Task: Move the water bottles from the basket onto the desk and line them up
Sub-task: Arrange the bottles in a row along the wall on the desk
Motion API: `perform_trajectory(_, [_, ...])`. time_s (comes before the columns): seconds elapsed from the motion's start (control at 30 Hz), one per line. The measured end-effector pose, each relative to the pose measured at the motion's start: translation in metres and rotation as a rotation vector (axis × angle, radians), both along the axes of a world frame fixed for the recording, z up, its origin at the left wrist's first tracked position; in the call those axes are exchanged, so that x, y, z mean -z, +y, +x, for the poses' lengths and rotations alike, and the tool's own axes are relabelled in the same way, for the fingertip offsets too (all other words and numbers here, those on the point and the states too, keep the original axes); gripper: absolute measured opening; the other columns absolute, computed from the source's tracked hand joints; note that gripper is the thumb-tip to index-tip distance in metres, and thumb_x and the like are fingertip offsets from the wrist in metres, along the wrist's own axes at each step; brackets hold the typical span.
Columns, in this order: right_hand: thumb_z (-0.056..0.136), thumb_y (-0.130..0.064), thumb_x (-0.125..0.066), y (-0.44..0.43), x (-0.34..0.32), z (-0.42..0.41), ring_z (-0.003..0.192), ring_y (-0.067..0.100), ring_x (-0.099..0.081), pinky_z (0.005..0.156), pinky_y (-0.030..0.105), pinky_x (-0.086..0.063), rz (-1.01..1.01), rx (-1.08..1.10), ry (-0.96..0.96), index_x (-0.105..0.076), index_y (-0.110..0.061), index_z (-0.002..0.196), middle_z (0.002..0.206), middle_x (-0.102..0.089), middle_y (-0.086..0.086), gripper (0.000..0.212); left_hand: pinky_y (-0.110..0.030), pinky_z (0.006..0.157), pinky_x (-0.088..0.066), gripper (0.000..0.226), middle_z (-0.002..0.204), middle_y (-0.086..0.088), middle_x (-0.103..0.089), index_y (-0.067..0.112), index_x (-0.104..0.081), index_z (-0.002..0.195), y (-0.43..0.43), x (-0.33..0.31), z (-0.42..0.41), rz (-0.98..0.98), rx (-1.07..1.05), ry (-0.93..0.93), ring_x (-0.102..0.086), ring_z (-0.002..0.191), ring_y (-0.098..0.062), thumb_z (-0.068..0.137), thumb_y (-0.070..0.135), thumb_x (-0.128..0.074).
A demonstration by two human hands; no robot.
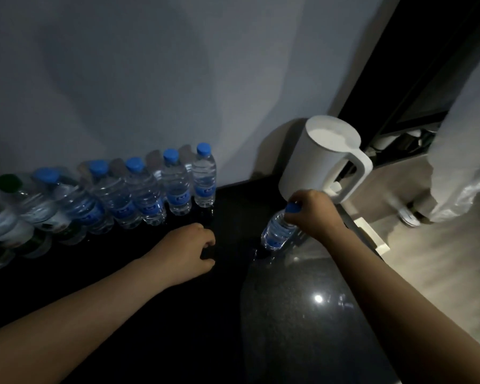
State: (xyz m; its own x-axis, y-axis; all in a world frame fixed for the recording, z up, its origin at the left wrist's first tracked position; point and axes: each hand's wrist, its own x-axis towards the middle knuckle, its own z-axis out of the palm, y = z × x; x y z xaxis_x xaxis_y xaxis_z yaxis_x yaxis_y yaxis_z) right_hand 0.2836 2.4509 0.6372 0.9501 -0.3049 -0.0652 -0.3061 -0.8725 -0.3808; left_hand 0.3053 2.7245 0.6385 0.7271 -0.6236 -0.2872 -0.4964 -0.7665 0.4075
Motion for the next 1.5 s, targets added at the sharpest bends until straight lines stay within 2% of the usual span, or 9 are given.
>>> perform_trajectory(0.13, [0.074,-0.023,-0.073,0.007,0.001,0.040,0.095,0.027,-0.063,0.070,0.026,-0.040,-0.050,-0.050,0.014,-0.069,-0.012,0.107,0.103,-0.069,0.011,0.035,-0.021,0.082,-0.047,0.040,0.110,0.009,-0.053,0.026,-0.059,0.117,0.011,0.003,0.019,-0.024,-0.064,-0.002,-0.054,0.093,-0.006,0.080,0.037,-0.069])
perform_trajectory(0.23, [0.075,-0.023,-0.075,0.012,0.003,0.066,0.097,0.026,-0.062,0.076,0.031,-0.048,-0.040,-0.072,0.024,-0.068,-0.012,0.110,0.106,-0.067,0.010,0.038,-0.018,0.078,-0.043,0.040,0.108,0.011,-0.053,0.027,-0.059,0.117,0.017,0.007,0.033,-0.060,-0.114,-0.013,-0.053,0.091,-0.004,0.080,0.036,-0.069])
perform_trajectory(0.43, [0.076,-0.021,-0.075,0.030,0.009,0.119,0.085,0.018,-0.057,0.069,0.028,-0.044,-0.050,-0.163,0.030,-0.069,-0.012,0.105,0.101,-0.066,0.008,0.031,-0.021,0.083,-0.047,0.041,0.112,0.008,-0.052,0.026,-0.057,0.119,0.030,0.021,0.048,-0.066,-0.155,0.000,-0.053,0.095,-0.005,0.082,0.037,-0.068])
perform_trajectory(0.63, [0.079,-0.014,-0.072,0.053,0.011,0.160,0.096,0.022,-0.061,0.085,0.036,-0.053,-0.038,-0.201,0.039,-0.067,-0.011,0.107,0.107,-0.066,0.008,0.029,-0.018,0.081,-0.045,0.041,0.111,0.008,-0.053,0.026,-0.058,0.120,0.050,0.032,0.061,-0.063,-0.213,0.023,-0.052,0.093,-0.004,0.081,0.036,-0.069])
perform_trajectory(0.93, [0.077,-0.013,-0.074,0.071,0.021,0.195,0.082,0.017,-0.055,0.069,0.028,-0.042,-0.038,-0.217,0.040,-0.067,-0.011,0.103,0.103,-0.066,0.008,0.027,-0.018,0.081,-0.045,0.040,0.113,0.005,-0.054,0.023,-0.059,0.119,0.072,0.038,0.074,-0.073,-0.268,0.022,-0.050,0.091,-0.004,0.082,0.034,-0.068])
perform_trajectory(1.1, [0.077,-0.011,-0.073,0.074,0.025,0.204,0.084,0.018,-0.056,0.071,0.028,-0.045,-0.032,-0.223,0.029,-0.067,-0.011,0.105,0.104,-0.066,0.009,0.028,-0.015,0.081,-0.041,0.041,0.115,0.006,-0.053,0.023,-0.058,0.122,0.078,0.044,0.077,-0.084,-0.278,0.040,-0.048,0.092,-0.002,0.083,0.034,-0.067])
perform_trajectory(1.23, [0.081,-0.013,-0.070,0.072,0.027,0.203,0.087,0.017,-0.055,0.075,0.028,-0.045,-0.054,-0.222,0.005,-0.065,-0.010,0.114,0.110,-0.066,0.010,0.033,-0.017,0.082,-0.044,0.041,0.115,0.005,-0.054,0.022,-0.058,0.122,0.080,0.044,0.078,-0.087,-0.286,0.035,-0.049,0.092,-0.003,0.083,0.034,-0.068])
perform_trajectory(1.4, [0.085,-0.020,-0.069,0.072,0.022,0.191,0.112,0.031,-0.057,0.092,0.040,-0.048,-0.078,-0.224,0.070,-0.044,-0.008,0.137,0.127,-0.058,0.017,0.059,-0.014,0.078,-0.042,0.041,0.113,0.008,-0.054,0.024,-0.059,0.120,0.085,0.041,0.073,-0.114,-0.326,0.035,-0.049,0.090,-0.002,0.082,0.035,-0.068])
perform_trajectory(1.5, [0.084,-0.023,-0.070,0.075,0.013,0.161,0.109,0.030,-0.057,0.090,0.040,-0.049,-0.081,-0.215,0.019,-0.040,-0.009,0.138,0.126,-0.056,0.017,0.063,-0.012,0.073,-0.039,0.040,0.111,0.009,-0.054,0.025,-0.059,0.118,0.096,0.034,0.064,-0.130,-0.372,0.052,-0.052,0.090,-0.002,0.081,0.036,-0.069])
